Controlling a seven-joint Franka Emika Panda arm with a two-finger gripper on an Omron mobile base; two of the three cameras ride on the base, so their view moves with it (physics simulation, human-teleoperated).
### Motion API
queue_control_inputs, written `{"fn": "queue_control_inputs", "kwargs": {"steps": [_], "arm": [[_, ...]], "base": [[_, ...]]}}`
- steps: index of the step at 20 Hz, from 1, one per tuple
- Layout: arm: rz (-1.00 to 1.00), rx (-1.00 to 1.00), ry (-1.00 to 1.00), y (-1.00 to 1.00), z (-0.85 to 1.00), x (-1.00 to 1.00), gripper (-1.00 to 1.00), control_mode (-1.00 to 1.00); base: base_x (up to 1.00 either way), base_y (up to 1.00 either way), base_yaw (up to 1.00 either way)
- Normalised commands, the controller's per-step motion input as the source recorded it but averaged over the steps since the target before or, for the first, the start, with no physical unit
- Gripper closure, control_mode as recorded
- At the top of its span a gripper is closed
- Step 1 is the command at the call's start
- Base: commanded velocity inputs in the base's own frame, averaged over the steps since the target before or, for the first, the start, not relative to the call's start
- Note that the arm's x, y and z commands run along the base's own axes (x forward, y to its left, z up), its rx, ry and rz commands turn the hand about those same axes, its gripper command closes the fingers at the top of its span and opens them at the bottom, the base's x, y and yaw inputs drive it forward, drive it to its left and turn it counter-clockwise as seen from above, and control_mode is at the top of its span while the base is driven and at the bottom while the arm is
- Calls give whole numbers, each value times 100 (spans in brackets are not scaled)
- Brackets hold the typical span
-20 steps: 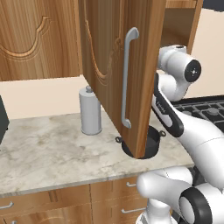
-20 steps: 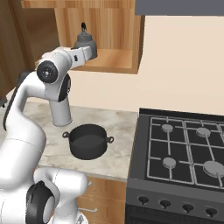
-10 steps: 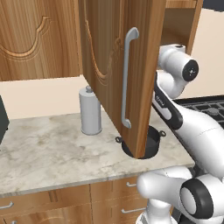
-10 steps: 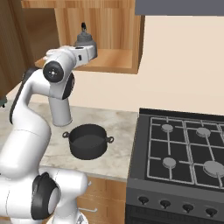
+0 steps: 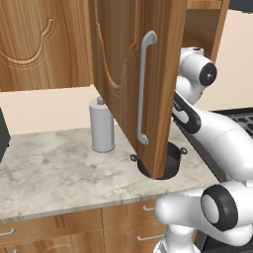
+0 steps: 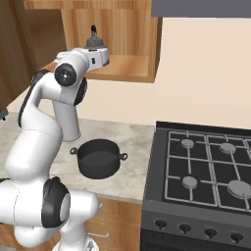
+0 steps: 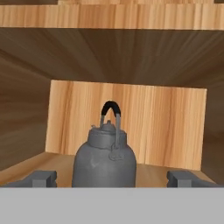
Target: Pick the kettle from the cabinet and place it on a stove burner. Then pick the pot from the counter and place it on another stove burner. Finally, turn both burners on.
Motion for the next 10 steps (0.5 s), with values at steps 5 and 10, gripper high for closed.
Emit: {"fn": "queue_control_inputs", "kwargs": {"steps": [5, 10], "arm": [[2, 0, 0, -1, 0, 35, -100, -100], [6, 0, 0, 0, 0, 38, -100, -100]], "base": [[0, 0, 0], [0, 0, 0]]}}
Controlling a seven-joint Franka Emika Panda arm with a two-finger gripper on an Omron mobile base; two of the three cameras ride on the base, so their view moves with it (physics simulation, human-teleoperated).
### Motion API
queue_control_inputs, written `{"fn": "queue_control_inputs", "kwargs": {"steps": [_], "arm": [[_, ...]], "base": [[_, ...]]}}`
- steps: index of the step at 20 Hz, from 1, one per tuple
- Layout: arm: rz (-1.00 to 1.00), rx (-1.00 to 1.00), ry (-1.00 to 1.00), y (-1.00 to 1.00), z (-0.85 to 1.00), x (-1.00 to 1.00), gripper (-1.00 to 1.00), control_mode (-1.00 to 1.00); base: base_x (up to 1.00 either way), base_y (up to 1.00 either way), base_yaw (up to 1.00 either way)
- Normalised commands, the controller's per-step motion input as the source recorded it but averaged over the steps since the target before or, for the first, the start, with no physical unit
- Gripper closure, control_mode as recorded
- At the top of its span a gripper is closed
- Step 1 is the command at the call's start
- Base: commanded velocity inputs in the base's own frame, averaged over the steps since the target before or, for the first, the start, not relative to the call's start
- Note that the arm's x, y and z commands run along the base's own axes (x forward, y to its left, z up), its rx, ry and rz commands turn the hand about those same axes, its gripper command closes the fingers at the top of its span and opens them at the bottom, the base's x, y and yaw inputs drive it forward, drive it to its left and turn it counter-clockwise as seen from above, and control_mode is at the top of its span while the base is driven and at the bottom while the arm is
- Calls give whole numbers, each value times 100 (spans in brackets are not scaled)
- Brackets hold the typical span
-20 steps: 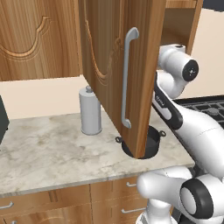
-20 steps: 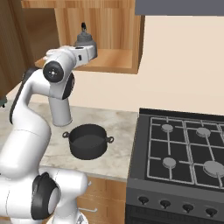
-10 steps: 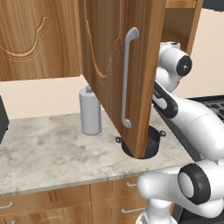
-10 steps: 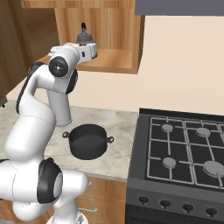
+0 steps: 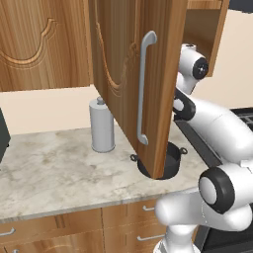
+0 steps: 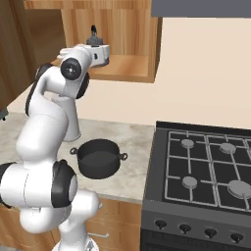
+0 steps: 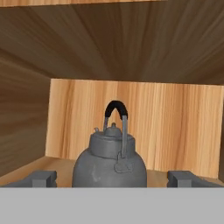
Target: Pick the kettle from the cabinet and place it on a stove burner. Then pick the pot from the counter and place it on another stove burner. Finally, turn both burners on.
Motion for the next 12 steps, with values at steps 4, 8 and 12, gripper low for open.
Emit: {"fn": "queue_control_inputs", "kwargs": {"steps": [4, 8, 12], "arm": [[9, 0, 0, -7, 1, 36, -100, -100], [5, 0, 0, -22, 0, 26, -100, -100], [3, 0, 0, -16, 0, 21, -100, -100]], "base": [[0, 0, 0], [0, 0, 0], [0, 0, 0]]}}
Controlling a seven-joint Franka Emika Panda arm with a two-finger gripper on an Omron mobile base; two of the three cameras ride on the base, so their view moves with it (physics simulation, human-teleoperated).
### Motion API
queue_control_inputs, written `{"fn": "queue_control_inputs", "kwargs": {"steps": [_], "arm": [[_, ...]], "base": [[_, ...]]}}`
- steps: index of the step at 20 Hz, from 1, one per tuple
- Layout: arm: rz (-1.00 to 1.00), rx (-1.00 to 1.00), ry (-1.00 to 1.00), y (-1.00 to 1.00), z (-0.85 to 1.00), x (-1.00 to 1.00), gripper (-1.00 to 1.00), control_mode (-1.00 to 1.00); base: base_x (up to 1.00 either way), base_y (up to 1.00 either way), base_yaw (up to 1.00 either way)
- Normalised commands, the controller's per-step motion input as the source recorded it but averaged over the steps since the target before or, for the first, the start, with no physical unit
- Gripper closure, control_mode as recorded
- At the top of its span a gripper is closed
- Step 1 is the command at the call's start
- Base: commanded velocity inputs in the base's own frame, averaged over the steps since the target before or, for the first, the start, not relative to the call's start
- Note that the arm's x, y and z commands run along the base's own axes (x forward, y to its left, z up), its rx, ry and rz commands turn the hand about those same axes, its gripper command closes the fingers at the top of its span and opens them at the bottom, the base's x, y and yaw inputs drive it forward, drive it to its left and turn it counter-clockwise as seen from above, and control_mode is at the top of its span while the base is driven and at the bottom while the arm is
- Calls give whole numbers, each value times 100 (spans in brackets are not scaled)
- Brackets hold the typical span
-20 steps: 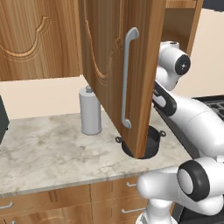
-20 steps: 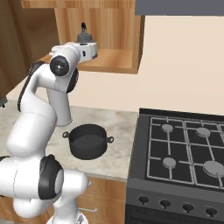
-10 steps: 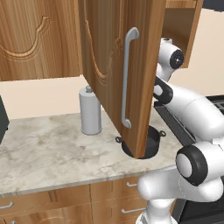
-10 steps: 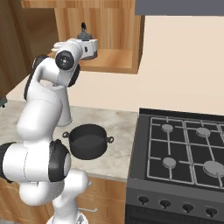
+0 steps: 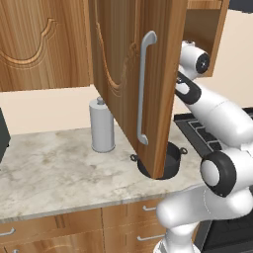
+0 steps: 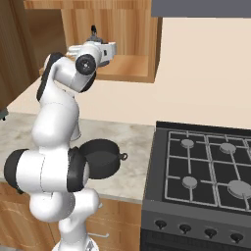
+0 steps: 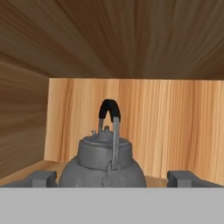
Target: Pick the kettle from the cabinet and place it on a stove burner. Then pick the pot from the counter and place it on another stove burner. Finally, turn both burners on.
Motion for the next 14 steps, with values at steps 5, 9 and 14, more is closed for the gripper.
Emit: {"fn": "queue_control_inputs", "kwargs": {"steps": [5, 9, 14], "arm": [[1, 0, 0, 0, 9, 21, -100, -100], [0, 0, 0, 0, 14, 23, -100, -100], [0, 0, 0, 0, 10, 19, -100, -100]], "base": [[0, 0, 0], [0, 0, 0], [0, 0, 0]]}}
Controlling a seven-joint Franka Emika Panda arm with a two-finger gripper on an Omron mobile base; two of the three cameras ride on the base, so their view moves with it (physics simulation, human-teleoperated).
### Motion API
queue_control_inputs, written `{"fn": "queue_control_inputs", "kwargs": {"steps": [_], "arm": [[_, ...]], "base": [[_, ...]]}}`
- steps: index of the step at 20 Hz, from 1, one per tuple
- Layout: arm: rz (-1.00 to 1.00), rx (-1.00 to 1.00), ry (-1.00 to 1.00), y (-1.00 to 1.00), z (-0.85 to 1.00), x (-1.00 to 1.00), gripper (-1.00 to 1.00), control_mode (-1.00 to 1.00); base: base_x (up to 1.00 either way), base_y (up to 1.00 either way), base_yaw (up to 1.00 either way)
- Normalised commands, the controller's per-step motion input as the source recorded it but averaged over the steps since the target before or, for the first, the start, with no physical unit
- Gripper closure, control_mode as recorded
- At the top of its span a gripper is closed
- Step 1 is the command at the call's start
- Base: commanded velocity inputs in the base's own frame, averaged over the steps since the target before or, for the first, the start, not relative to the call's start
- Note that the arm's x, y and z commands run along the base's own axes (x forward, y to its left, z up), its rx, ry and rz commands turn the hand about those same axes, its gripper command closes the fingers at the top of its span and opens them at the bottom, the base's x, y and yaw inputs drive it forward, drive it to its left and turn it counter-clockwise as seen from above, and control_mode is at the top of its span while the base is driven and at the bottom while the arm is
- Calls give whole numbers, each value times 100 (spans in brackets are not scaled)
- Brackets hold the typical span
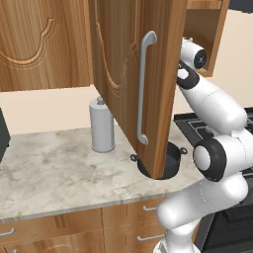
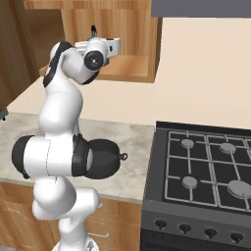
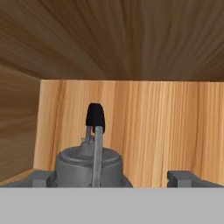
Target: Pick the kettle from the cabinet and place it on a stove burner. Then pick the pot from the counter and place it on another stove burner. Finally, turn both burners on.
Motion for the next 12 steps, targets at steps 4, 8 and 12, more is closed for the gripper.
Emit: {"fn": "queue_control_inputs", "kwargs": {"steps": [4, 8, 12], "arm": [[0, 0, 0, 12, 11, 14, -100, -100], [0, 0, 0, 19, 7, 12, -100, -100], [0, 0, 0, 9, 1, 10, -100, -100]], "base": [[0, 0, 0], [0, 0, 0], [0, 0, 0]]}}
